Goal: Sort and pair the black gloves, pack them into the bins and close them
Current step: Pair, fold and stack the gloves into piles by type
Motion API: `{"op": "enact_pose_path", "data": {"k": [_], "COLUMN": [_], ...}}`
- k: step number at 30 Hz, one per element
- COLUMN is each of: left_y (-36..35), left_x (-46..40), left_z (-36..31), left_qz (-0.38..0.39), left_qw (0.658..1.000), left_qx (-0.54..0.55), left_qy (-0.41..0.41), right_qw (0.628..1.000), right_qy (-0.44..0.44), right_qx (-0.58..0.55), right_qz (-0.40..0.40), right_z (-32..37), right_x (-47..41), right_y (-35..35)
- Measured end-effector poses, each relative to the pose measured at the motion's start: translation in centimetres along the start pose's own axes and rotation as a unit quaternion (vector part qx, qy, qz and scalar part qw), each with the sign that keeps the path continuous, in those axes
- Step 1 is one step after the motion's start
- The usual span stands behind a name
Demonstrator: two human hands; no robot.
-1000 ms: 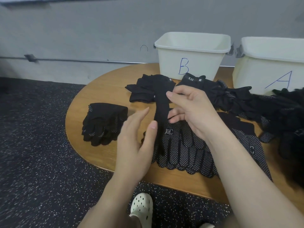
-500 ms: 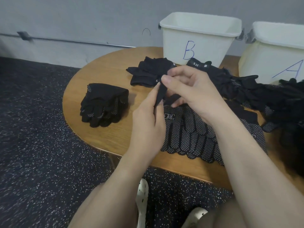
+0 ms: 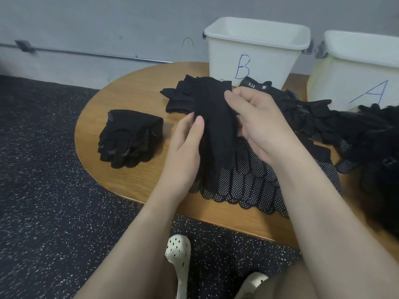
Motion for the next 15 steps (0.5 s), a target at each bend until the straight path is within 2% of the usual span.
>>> {"op": "enact_pose_path", "data": {"k": [5, 8, 10, 12, 15], "left_y": [0.4, 1.3, 1.9, 2.1, 1.9], "left_x": [0.1, 0.0, -0.2, -0.5, -0.8], "left_z": [0.2, 0.8, 1.0, 1.0, 1.1], "left_qz": [0.076, 0.056, 0.016, -0.014, -0.036], "left_qw": [0.993, 0.995, 0.999, 0.996, 0.970], "left_qx": [0.086, 0.076, 0.021, -0.089, -0.241], "left_qy": [0.005, 0.026, 0.028, 0.007, -0.011], "right_qw": [0.999, 0.998, 0.998, 0.994, 0.973], "right_qy": [-0.022, -0.048, -0.058, -0.045, -0.028], "right_qx": [-0.031, -0.045, 0.006, 0.096, 0.220], "right_qz": [-0.018, -0.008, -0.012, -0.034, -0.061], "right_z": [-0.1, -0.8, -1.6, -2.4, -3.6], "right_x": [0.4, 0.2, -0.1, -0.5, -0.9], "right_y": [0.7, 1.2, 1.6, 2.1, 2.7]}}
Point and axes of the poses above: each hand's wrist, its own x-axis away from the middle knuckle, its own y-axis out of the back of the hand, z = x × y, the point moved 6 cm from there along -x, towards the middle knuckle, and after that the axes turned 1 degree about -x, right-handed, at the moved point
